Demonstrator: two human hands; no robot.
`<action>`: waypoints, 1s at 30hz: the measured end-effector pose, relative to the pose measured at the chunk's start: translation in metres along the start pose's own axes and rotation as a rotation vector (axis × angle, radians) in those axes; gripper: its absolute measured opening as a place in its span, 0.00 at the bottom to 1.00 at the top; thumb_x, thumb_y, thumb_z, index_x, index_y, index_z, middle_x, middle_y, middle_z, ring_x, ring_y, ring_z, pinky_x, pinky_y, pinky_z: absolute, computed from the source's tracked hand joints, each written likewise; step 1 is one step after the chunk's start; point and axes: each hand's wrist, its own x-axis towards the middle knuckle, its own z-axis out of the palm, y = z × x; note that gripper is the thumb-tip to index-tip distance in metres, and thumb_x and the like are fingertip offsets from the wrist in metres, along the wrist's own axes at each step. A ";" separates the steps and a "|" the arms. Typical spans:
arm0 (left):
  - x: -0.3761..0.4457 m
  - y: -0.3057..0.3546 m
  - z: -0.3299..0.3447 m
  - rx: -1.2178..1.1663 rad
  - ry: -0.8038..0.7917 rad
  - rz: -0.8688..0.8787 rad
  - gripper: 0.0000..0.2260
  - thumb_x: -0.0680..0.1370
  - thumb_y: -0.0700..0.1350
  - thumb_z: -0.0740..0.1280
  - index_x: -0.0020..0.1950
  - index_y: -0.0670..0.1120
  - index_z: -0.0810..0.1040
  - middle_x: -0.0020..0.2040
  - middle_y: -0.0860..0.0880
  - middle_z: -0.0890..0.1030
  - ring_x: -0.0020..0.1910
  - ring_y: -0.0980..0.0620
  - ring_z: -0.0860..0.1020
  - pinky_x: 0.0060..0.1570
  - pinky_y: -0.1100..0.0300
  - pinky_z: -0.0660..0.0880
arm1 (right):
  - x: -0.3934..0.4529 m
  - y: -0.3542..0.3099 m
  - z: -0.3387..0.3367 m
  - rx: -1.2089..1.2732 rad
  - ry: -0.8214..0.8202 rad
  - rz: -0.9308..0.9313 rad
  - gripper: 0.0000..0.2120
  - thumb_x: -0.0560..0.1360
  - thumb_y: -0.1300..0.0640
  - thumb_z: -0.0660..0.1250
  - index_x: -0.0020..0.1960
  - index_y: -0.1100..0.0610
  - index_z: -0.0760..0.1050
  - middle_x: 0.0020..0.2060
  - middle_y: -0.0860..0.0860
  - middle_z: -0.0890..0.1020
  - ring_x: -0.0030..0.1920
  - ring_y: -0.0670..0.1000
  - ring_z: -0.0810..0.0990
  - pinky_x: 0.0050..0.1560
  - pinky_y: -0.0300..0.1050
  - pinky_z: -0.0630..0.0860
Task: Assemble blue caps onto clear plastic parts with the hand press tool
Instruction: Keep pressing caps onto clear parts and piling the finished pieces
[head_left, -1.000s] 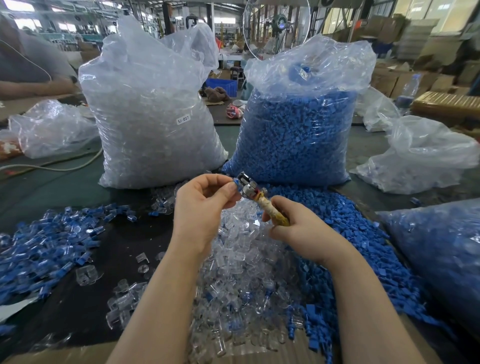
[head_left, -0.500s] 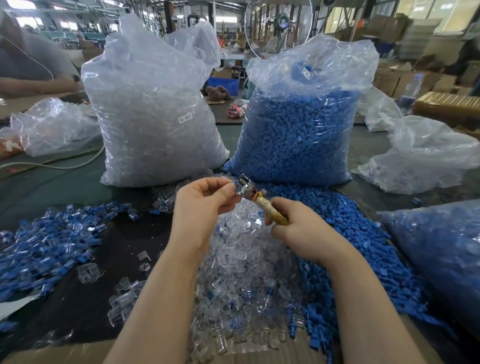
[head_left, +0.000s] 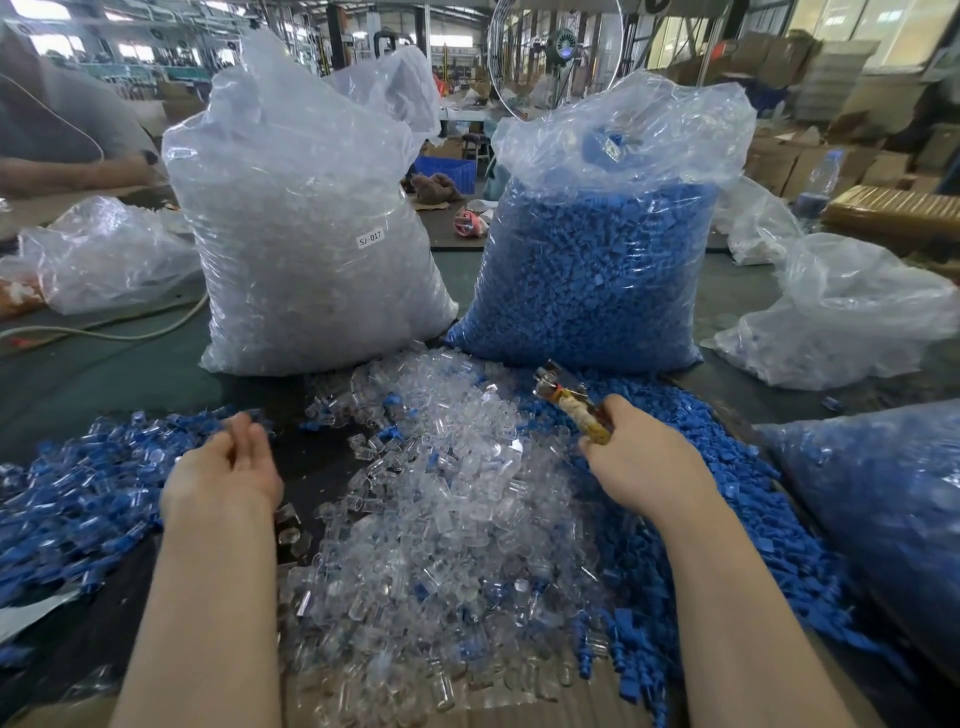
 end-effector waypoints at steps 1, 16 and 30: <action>0.004 0.003 -0.004 0.047 -0.018 0.013 0.18 0.84 0.39 0.53 0.72 0.30 0.65 0.67 0.35 0.74 0.65 0.47 0.76 0.58 0.67 0.75 | 0.000 0.000 0.000 -0.016 0.007 0.026 0.06 0.78 0.50 0.60 0.53 0.48 0.64 0.39 0.50 0.76 0.41 0.57 0.77 0.37 0.49 0.72; -0.005 -0.052 -0.005 2.069 -0.440 0.470 0.21 0.79 0.42 0.64 0.73 0.49 0.71 0.65 0.42 0.77 0.59 0.40 0.77 0.61 0.46 0.74 | -0.007 -0.005 0.015 -0.071 0.033 0.232 0.14 0.77 0.56 0.64 0.59 0.60 0.69 0.58 0.59 0.74 0.45 0.58 0.74 0.43 0.49 0.69; -0.021 -0.055 -0.001 1.956 -0.565 0.467 0.07 0.70 0.41 0.77 0.41 0.51 0.82 0.39 0.52 0.83 0.38 0.54 0.79 0.38 0.59 0.74 | -0.004 0.002 0.016 -0.081 0.062 0.233 0.05 0.75 0.59 0.65 0.46 0.57 0.68 0.37 0.51 0.71 0.33 0.51 0.70 0.36 0.46 0.67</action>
